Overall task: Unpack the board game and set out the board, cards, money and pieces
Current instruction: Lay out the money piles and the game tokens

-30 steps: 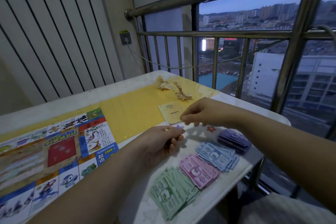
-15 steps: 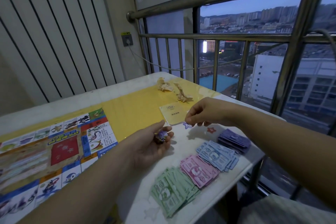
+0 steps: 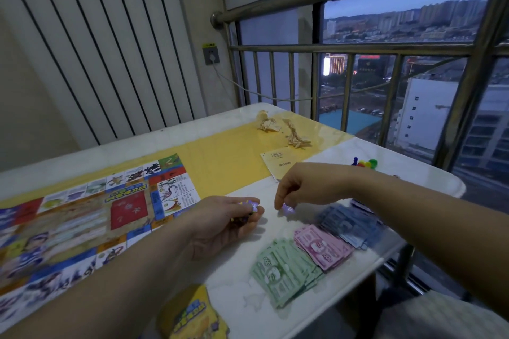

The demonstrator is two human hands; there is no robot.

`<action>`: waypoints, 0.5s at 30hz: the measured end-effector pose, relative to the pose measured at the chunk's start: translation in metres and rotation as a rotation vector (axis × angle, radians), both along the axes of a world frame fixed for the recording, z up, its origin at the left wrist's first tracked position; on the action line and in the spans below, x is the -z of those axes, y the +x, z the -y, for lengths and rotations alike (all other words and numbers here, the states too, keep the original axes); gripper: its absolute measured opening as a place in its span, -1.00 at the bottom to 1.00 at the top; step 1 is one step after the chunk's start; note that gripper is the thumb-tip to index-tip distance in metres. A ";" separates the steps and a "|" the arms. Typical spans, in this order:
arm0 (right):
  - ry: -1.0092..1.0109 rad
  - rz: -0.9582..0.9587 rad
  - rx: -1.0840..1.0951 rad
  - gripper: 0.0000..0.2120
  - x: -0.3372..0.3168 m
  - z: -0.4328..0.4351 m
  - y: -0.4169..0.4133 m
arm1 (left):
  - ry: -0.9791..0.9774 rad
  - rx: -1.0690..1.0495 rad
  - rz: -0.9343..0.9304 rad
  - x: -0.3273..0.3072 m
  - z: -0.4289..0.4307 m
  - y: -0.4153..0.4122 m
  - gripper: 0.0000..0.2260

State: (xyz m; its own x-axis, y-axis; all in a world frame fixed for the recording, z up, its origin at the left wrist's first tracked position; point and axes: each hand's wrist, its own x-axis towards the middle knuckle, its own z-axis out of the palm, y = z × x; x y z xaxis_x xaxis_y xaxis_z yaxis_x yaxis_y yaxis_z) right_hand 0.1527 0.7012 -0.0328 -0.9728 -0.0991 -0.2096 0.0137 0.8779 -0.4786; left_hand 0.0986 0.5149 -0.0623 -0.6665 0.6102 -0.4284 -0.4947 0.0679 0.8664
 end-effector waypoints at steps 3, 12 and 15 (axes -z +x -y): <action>0.064 -0.032 -0.052 -0.84 0.008 0.005 -0.001 | -0.034 -0.010 -0.059 0.004 0.000 0.003 -0.91; -0.319 -0.187 0.097 -0.85 0.006 0.012 -0.002 | -0.020 0.004 -0.097 0.009 -0.003 0.005 -0.92; -0.428 -0.053 0.133 -0.89 0.010 0.015 -0.002 | -0.015 0.051 -0.066 0.007 -0.004 0.008 -0.90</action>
